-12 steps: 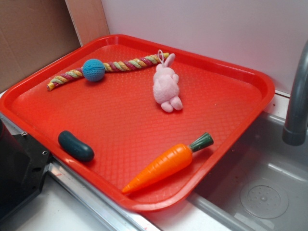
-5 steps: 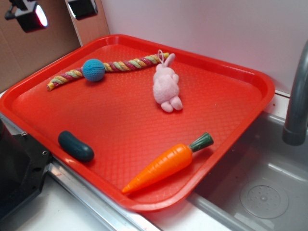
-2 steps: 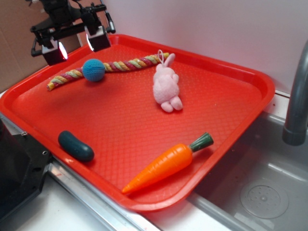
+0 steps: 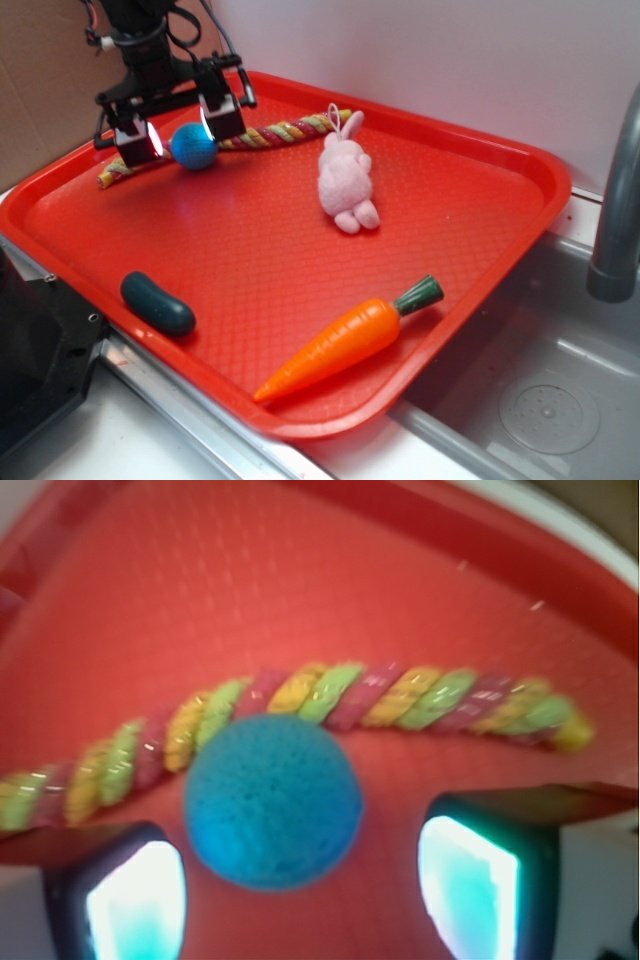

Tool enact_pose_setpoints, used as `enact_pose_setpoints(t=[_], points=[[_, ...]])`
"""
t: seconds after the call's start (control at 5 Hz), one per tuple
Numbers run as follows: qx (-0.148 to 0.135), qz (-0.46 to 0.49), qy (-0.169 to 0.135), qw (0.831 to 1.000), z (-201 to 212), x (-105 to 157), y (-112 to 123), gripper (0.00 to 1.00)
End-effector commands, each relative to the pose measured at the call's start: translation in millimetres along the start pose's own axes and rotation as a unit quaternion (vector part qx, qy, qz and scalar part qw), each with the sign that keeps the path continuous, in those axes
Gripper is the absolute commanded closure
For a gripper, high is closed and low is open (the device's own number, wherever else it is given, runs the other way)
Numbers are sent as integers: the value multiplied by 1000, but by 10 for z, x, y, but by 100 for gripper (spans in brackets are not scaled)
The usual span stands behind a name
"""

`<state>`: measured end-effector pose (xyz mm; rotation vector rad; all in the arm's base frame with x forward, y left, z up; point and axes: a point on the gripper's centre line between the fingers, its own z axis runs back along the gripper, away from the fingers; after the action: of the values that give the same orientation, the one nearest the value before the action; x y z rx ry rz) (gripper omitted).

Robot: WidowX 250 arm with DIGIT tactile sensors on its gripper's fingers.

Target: Grab the blue ball.

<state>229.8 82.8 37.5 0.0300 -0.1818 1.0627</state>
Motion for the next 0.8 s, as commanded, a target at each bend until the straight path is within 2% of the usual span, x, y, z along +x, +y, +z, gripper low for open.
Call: enact_pose_setpoints(t=[0.0, 0.2, 0.6], points=[[-9, 3, -20, 1000, 72, 98, 44, 0], [-1, 6, -22, 1000, 56, 121, 17, 100], [0, -4, -25, 1000, 28, 180, -36, 100]])
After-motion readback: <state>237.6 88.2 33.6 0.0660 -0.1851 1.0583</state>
